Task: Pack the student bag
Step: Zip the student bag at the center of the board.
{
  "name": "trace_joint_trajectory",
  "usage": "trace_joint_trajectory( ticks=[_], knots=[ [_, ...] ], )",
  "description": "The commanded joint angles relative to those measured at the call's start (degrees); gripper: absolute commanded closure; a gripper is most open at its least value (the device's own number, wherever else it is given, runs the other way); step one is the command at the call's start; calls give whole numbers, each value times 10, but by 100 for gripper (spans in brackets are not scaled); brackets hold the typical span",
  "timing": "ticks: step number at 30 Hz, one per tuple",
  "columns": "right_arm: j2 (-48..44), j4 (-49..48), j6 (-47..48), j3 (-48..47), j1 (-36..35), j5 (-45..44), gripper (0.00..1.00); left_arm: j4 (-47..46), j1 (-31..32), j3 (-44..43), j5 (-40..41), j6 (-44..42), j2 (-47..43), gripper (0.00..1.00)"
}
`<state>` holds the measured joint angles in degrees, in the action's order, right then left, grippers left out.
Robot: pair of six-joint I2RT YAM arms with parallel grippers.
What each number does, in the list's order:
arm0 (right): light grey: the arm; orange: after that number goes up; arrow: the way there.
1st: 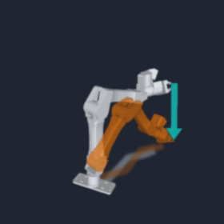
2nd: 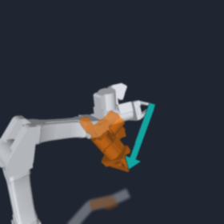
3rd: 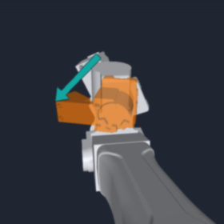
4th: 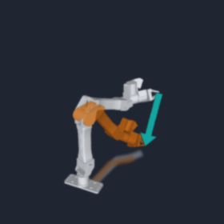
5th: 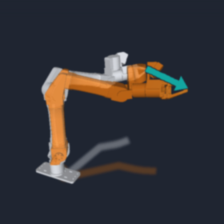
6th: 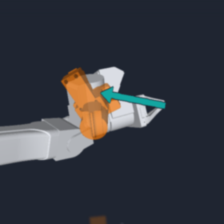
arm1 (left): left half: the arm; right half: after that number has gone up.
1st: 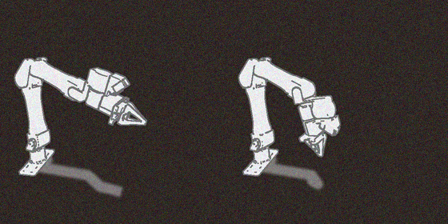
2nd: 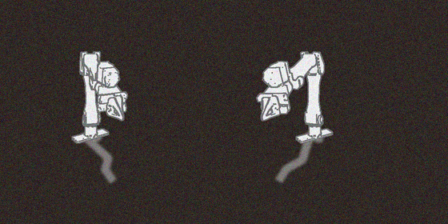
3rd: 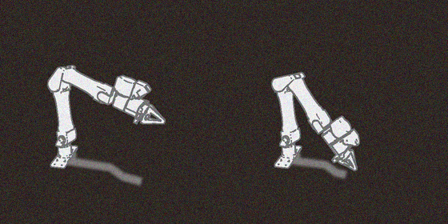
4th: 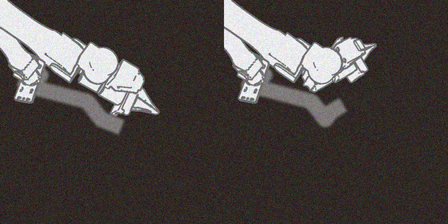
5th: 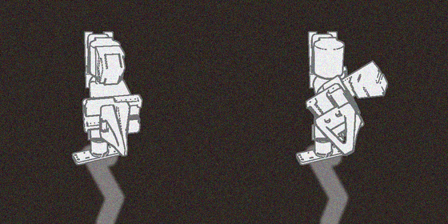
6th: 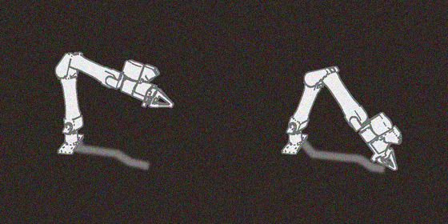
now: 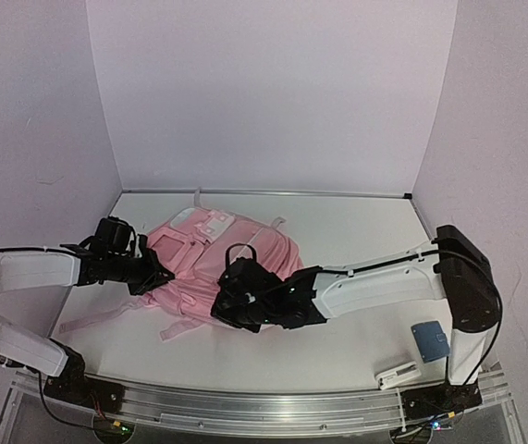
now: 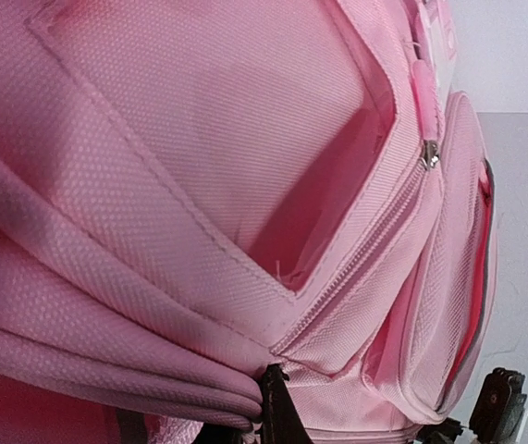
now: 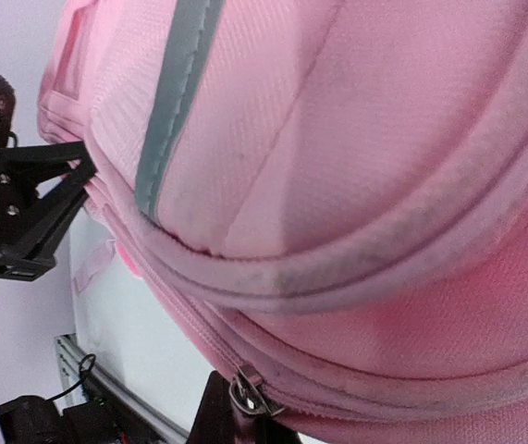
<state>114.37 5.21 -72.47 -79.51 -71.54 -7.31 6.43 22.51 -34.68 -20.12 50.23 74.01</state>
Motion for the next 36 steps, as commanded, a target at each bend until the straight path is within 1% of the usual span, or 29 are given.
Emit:
trace_joint_trajectory(
  ticks=[1,5,8,11,13,17,19,21,22,23,25,26,28,30,33,36],
  knots=[
    [-82,50,-4,55,29,47,100,5,-44,-7,80,-72,-9,100],
    [-109,29,25,102,67,129,100,2,-54,-15,87,-107,-7,100],
    [-139,-13,39,159,98,190,100,2,-63,-20,97,-124,-2,100],
    [-160,-44,61,191,128,253,100,-3,-73,-25,101,-140,5,100],
    [-173,-47,75,207,142,274,100,-10,-77,-30,102,-156,11,100],
    [-194,-47,100,242,174,272,100,-17,-83,-40,106,-189,21,100],
    [-203,-47,128,248,185,233,100,-29,-84,-44,106,-214,21,100],
    [-204,-47,174,235,187,215,100,-26,-84,-63,85,-252,22,99],
    [-203,-54,193,227,187,221,100,-16,-84,-74,69,-266,23,96],
    [-203,-66,215,219,186,237,100,-6,-82,-90,54,-279,22,84],
    [-203,-77,244,203,182,266,100,15,-71,-119,41,-302,18,57],
    [-205,-78,257,197,180,273,100,32,-50,-131,62,-312,14,41],
    [-207,-78,275,192,178,287,100,65,4,-160,135,-334,1,28],
    [-210,-78,283,192,178,289,100,89,59,-184,212,-340,-9,20],
    [-212,-83,288,195,178,295,100,92,129,-200,276,-346,-23,13],
    [-213,-98,282,202,178,300,100,76,195,-206,286,-368,-21,11]
  ],
)
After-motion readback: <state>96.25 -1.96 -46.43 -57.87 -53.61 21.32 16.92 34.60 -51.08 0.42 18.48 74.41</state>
